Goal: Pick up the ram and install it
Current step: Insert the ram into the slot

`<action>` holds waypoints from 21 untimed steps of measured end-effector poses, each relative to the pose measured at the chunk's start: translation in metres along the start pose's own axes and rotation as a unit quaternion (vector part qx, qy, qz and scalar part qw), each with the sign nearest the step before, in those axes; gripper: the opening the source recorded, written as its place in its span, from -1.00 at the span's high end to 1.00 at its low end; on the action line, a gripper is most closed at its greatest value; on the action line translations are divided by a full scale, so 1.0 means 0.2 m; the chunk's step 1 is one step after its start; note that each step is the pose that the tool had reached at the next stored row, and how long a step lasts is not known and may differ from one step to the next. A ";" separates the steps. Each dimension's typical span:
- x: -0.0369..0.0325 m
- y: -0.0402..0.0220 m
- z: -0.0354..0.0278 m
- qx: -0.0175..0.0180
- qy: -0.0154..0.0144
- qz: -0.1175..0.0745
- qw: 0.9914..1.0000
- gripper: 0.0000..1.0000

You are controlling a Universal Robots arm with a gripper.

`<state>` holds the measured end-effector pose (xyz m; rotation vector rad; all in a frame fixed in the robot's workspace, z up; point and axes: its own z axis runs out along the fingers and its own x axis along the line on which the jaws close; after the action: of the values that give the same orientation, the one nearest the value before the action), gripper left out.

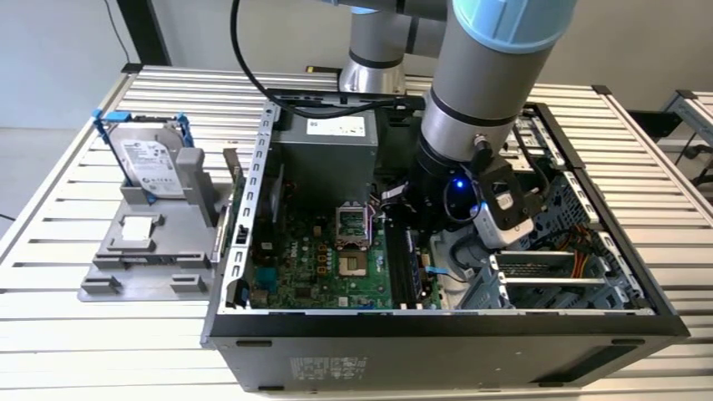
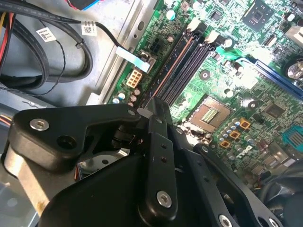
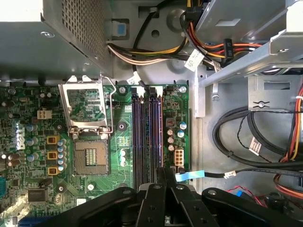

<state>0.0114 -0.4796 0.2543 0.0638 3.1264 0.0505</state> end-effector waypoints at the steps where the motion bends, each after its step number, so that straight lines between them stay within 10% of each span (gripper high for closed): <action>1: 0.000 0.000 0.000 0.000 0.000 -0.001 1.000 1.00; 21: -0.001 0.001 -0.020 -0.002 0.004 -0.098 0.995 1.00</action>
<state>0.0116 -0.4795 0.2582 -0.2439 3.1223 0.0536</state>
